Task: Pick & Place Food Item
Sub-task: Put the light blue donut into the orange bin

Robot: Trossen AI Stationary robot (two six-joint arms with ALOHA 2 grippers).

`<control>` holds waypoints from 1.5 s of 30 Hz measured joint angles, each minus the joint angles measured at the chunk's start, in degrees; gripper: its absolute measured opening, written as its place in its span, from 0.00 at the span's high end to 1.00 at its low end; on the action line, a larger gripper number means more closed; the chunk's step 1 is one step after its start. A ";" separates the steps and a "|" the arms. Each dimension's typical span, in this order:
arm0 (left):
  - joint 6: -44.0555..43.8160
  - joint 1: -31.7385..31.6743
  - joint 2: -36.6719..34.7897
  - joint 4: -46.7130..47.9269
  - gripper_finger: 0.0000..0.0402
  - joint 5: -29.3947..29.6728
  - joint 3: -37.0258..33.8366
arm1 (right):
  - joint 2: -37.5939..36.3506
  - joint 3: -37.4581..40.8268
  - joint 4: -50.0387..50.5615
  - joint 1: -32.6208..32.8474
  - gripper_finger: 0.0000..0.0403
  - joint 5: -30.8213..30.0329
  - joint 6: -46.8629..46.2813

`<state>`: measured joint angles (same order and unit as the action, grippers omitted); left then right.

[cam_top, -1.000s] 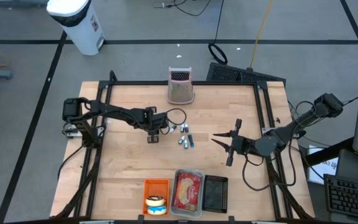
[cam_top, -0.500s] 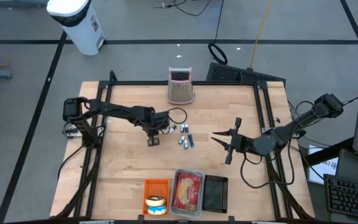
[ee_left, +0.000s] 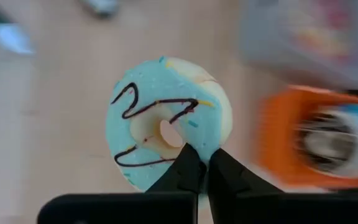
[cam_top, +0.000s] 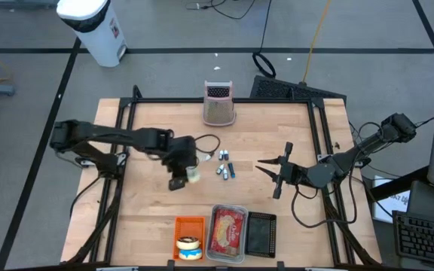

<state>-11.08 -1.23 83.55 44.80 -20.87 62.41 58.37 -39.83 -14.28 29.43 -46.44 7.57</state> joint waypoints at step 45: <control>-22.88 28.96 14.88 -20.86 0.93 -1.98 0.04 | 0.00 0.00 -0.03 0.31 0.83 0.23 -2.35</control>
<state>-33.96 27.73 98.43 23.94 -22.85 62.46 58.37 -39.83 -14.32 29.74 -46.22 5.22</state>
